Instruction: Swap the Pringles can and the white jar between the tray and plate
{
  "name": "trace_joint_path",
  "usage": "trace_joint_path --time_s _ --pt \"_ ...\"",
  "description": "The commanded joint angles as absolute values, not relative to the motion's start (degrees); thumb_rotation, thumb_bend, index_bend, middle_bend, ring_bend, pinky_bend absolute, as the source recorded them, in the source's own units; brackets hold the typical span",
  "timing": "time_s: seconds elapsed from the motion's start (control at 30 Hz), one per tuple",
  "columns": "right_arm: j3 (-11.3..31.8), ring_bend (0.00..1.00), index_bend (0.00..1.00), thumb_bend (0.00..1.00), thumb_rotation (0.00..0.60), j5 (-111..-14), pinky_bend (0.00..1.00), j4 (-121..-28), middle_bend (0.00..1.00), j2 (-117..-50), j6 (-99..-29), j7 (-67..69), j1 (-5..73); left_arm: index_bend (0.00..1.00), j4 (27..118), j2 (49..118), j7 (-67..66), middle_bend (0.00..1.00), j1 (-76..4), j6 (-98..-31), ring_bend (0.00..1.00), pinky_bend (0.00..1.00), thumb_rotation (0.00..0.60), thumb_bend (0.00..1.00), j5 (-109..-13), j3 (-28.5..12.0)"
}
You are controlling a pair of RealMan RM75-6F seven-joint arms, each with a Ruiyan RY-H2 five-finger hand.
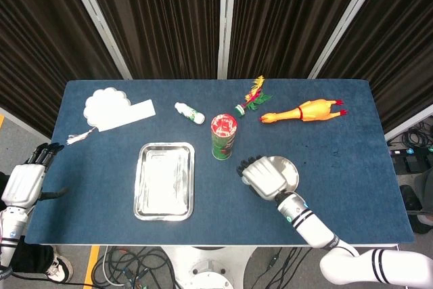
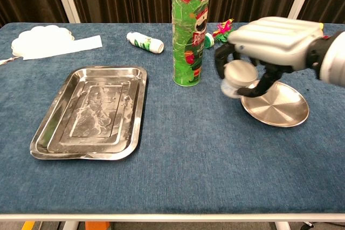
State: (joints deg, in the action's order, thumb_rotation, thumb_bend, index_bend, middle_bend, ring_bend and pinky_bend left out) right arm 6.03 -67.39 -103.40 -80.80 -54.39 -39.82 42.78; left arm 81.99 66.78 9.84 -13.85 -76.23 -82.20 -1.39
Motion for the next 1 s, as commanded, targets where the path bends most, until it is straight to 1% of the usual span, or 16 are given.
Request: trace_joint_path --time_s 0.03,0.23,0.43,0.47,0.53,0.6,0.63,0.7,0.73,0.77,0.83,0.93,1.0 --pt "6.2 0.45 0.56 0.30 0.600 -65.2 0.48 -102.1 0.47 -84.0 -52.4 -41.8 44.9 0.11 81.7 66.9 10.2 0.09 -13.5 -76.6 0.04 0.32 0.600 0.09 -82.6 -1.2" --pt "5.6 0.45 0.56 0.30 0.600 -62.7 0.48 -99.5 0.47 -88.9 -50.8 -44.1 47.5 0.11 80.8 67.3 11.5 0.09 -13.0 -77.2 0.04 0.31 0.600 0.09 -83.5 -1.2" --pt "5.4 0.44 0.50 0.30 0.600 -62.1 0.48 -97.7 0.44 -92.1 -50.8 -44.3 49.0 0.11 80.3 67.5 12.1 0.09 -12.8 -77.3 0.04 0.31 0.600 0.09 -83.8 -1.3" --pt "5.4 0.42 0.49 0.30 0.600 -62.1 0.47 -97.4 0.42 -92.5 -50.8 -44.2 49.3 0.11 80.2 67.5 12.2 0.09 -12.8 -77.2 0.04 0.31 0.600 0.09 -83.8 -1.4" --pt "5.3 0.34 0.42 0.29 0.600 -61.9 0.44 -97.1 0.38 -92.7 -50.5 -44.0 49.6 0.11 80.1 67.5 12.4 0.09 -12.8 -77.2 0.04 0.31 0.600 0.09 -83.8 -1.4" --pt "5.1 0.22 0.31 0.27 0.600 -61.7 0.38 -97.0 0.29 -92.6 -50.0 -43.3 50.0 0.11 80.0 67.5 12.5 0.09 -12.8 -77.0 0.04 0.31 0.600 0.09 -83.8 -1.5" --pt "5.0 0.19 0.29 0.26 0.600 -61.7 0.36 -97.0 0.27 -92.4 -49.8 -43.1 50.1 0.11 80.0 67.5 12.5 0.09 -12.7 -76.9 0.04 0.31 0.600 0.09 -83.7 -1.5" --pt "4.7 0.10 0.19 0.22 0.600 -61.6 0.30 -97.2 0.18 -91.9 -49.3 -42.7 50.4 0.11 79.7 67.7 12.6 0.09 -12.8 -76.5 0.04 0.31 0.600 0.09 -83.6 -1.5" --pt "4.6 0.08 0.16 0.21 0.600 -61.7 0.28 -97.5 0.16 -91.6 -49.3 -42.3 50.5 0.11 79.6 67.7 12.7 0.09 -12.8 -76.3 0.04 0.31 0.600 0.09 -83.5 -1.5" --pt "4.7 0.06 0.13 0.21 0.600 -61.8 0.26 -97.8 0.14 -91.3 -49.4 -42.0 50.5 0.11 79.5 67.8 12.8 0.09 -12.8 -76.2 0.04 0.31 0.600 0.09 -83.4 -1.5" --pt "5.0 0.04 0.10 0.20 0.600 -62.3 0.24 -99.0 0.12 -90.3 -50.1 -41.0 50.3 0.11 79.5 67.8 13.0 0.09 -12.6 -76.3 0.04 0.31 0.600 0.09 -83.4 -1.6" --pt "6.7 0.04 0.09 0.20 0.600 -65.1 0.24 -102.4 0.10 -87.0 -52.6 -39.0 49.8 0.11 79.3 67.8 13.3 0.09 -12.4 -76.7 0.04 0.31 0.600 0.09 -83.3 -1.8" --pt "7.6 0.04 0.09 0.20 0.600 -67.6 0.24 -105.4 0.11 -84.3 -55.7 -38.7 48.9 0.11 79.4 67.7 13.3 0.09 -12.3 -77.0 0.04 0.31 0.600 0.09 -83.5 -1.8"
